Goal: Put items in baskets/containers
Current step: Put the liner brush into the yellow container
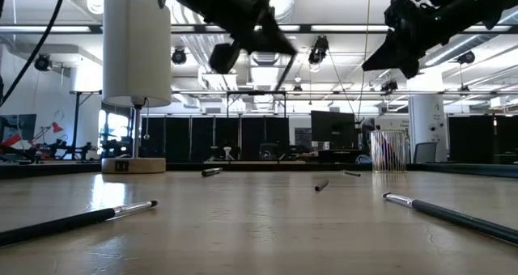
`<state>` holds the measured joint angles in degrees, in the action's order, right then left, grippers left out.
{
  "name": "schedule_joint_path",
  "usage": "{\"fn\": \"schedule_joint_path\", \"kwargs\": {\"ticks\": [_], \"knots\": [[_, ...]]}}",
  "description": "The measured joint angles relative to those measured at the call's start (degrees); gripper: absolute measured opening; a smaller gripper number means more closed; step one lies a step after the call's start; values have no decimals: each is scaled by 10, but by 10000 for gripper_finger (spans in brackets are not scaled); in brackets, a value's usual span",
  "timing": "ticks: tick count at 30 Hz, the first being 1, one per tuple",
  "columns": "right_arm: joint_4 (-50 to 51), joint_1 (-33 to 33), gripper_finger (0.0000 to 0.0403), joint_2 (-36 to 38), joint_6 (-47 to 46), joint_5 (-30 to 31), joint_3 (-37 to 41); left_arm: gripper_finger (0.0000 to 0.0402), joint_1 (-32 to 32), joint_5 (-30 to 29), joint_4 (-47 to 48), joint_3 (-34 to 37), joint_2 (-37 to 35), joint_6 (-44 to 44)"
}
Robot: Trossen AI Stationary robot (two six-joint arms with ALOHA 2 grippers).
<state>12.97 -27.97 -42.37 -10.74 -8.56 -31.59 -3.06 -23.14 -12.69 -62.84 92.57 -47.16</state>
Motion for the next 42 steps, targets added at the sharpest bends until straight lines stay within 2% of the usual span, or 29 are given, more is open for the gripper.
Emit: {"fn": "schedule_joint_path", "kwargs": {"ticks": [4, 9, 16, 19, 25, 28, 33, 42], "knots": [[-49, 3, 8, 0, -61, -99, 8, 0, 2, 1, -223, 60, 0, 84], [-115, 27, 12, -1, -125, -149, 9, 0, 16, 6, -345, 97, 0, 112], [-179, 68, 68, -34, -158, -169, 9, 0, 30, 30, -369, 89, 0, 140], [-228, 74, 100, -73, -185, -200, 9, 0, 34, 38, -371, 80, 0, 149], [-361, 86, 154, -158, -243, -206, 0, 0, 35, 43, -370, 68, 0, 165], [-395, 86, 170, -183, -253, -206, -14, 0, 36, 43, -369, 67, 0, 166], [-395, 86, 174, -218, -249, -206, -39, 0, 37, 45, -369, 67, 0, 169], [-395, 86, 145, -283, -221, -215, -89, 0, 41, 52, -369, 65, -1, 172]]}}
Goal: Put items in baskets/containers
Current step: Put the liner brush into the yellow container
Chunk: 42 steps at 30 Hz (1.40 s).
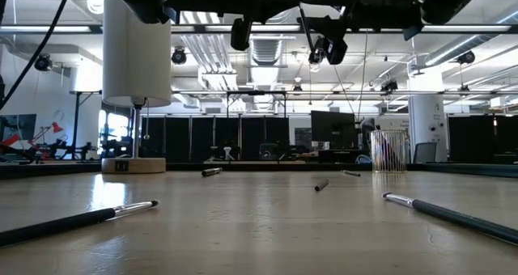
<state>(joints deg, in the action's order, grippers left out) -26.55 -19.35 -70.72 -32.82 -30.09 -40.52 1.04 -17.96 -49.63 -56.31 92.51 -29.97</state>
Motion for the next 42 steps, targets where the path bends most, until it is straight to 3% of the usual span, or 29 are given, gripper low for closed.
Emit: {"fn": "schedule_joint_path", "kwargs": {"ticks": [5, 11, 16, 22, 29, 36, 42], "knots": [[1, 0, 107, -20, 12, -4, -15, 0, 0, 1, 5, 1, 0, 0], [3, 0, 22, 0, 34, -1, -5, 0, 0, 3, 6, 3, 0, -2], [14, -3, 17, 21, 61, 9, -4, 15, 0, 3, 12, 3, -2, -28], [101, -33, 15, 66, 133, 73, -2, 53, 5, -16, 32, 3, -9, -40], [216, -164, 14, 136, 255, 189, 14, 75, 4, -12, 42, 3, -10, -35], [174, -341, 14, 122, 326, 230, 51, 76, 4, -10, 56, 4, -10, -45], [125, -423, 13, 78, 350, 245, 59, 76, 3, -5, 61, 4, -10, -46]]}}
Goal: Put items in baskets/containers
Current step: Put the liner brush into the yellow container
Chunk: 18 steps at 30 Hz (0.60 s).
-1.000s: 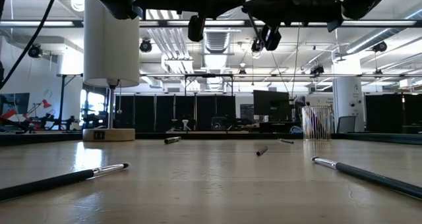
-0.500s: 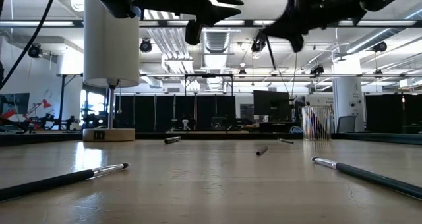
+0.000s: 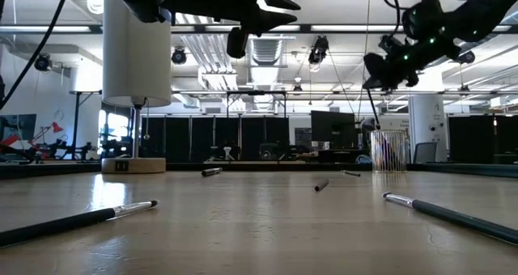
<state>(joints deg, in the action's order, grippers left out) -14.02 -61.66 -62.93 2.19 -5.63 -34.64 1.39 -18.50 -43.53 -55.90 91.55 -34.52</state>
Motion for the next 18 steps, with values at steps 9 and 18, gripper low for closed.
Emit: {"fn": "schedule_joint_path", "kwargs": {"ticks": [9, 18], "knots": [[-17, -10, 13, -19, 10, 28, 48, 76, 0, 6, 1, 0, 0, 0], [-14, -10, 13, -18, -4, 29, 79, 76, 0, 6, 17, 0, 0, 0]]}}
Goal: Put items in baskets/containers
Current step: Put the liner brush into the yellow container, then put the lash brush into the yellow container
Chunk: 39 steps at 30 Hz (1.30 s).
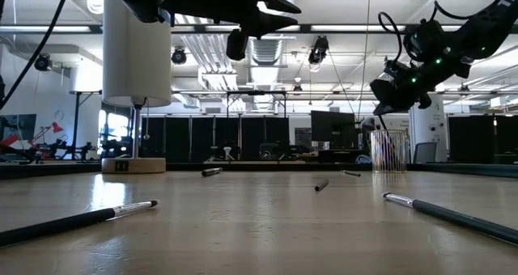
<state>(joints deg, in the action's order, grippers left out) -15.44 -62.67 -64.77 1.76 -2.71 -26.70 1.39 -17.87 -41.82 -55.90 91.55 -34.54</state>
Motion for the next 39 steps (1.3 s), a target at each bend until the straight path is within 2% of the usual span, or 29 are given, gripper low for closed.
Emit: {"fn": "schedule_joint_path", "kwargs": {"ticks": [4, 15, 22, 26, 32, 35, 39], "knots": [[2, 0, 22, 0, -10, -1, 1, 76, 0, 0, 0, 0, 0, 0], [42, 0, 94, 8, -48, 0, 0, 76, 0, 0, 8, 0, 0, 0], [119, 1, 114, 50, -72, -1, -17, 76, 0, 0, 21, 0, 0, 0], [189, 13, 96, 90, -81, -5, -35, 76, 1, 0, 36, 0, 0, 0], [303, 57, 39, 140, -92, -21, -50, 76, 6, 7, 44, 0, 0, 4], [341, 96, 14, 163, -125, -42, -50, 74, 11, 21, 44, 3, 0, 11], [383, 169, 9, 191, -165, -43, -50, 59, 19, 35, 48, 11, 0, 11]]}}
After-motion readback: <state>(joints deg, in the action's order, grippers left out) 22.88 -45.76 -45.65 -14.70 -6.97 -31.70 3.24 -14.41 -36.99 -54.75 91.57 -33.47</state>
